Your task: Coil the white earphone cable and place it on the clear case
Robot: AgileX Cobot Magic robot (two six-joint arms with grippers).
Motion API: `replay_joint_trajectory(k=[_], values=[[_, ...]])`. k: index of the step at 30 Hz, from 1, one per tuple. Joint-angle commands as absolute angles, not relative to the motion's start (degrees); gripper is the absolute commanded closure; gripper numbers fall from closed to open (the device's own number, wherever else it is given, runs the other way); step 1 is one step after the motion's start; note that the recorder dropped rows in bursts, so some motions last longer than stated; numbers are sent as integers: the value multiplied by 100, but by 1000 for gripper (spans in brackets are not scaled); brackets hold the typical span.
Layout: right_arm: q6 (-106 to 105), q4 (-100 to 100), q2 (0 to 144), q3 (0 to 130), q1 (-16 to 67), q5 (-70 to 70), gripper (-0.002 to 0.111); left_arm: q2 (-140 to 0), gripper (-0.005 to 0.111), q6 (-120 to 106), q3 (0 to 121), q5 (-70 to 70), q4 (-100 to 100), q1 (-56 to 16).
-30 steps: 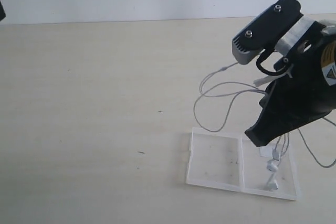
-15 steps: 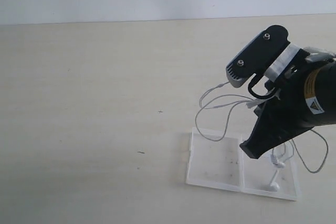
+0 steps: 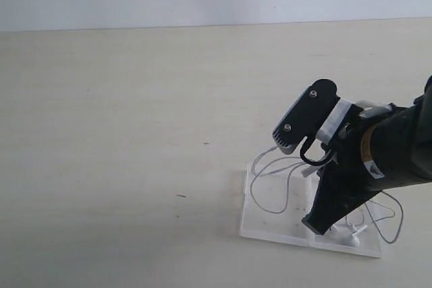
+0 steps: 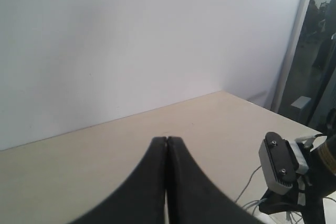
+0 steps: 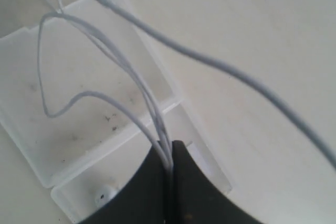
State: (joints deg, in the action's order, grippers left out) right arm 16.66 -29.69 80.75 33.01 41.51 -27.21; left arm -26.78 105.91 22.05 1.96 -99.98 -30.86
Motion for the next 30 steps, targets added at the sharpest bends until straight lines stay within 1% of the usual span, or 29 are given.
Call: replay_joint_trajectory(k=[1,10,18,20,22,27,30], values=[[1669,-3035,8418,3267,4133,-2387,108,-2651,107,10676,2190,217,-9995,-3082],[1680,-2982,9047,3239,4133,-2441,108,-2651,107,10676,2190,217,-9995,-3082],[1680,-2874,9119,3239,4133,-2340,108,-2651,107,10674,2190,203,-9995,-3082],[1680,-2759,9119,3239,4133,-2336,102,-2651,107,10674,2190,203,-9995,-3082],[1680,-2747,9119,3239,4133,-2336,94,-2651,107,10674,2190,203,-9995,-3082],[1680,-2725,9119,3239,4133,-2336,68,-2651,107,10674,2190,203,-9995,-3082],[1668,-2725,9097,3239,4133,-2397,56,-2651,107,10674,2190,203,-9995,-3082]])
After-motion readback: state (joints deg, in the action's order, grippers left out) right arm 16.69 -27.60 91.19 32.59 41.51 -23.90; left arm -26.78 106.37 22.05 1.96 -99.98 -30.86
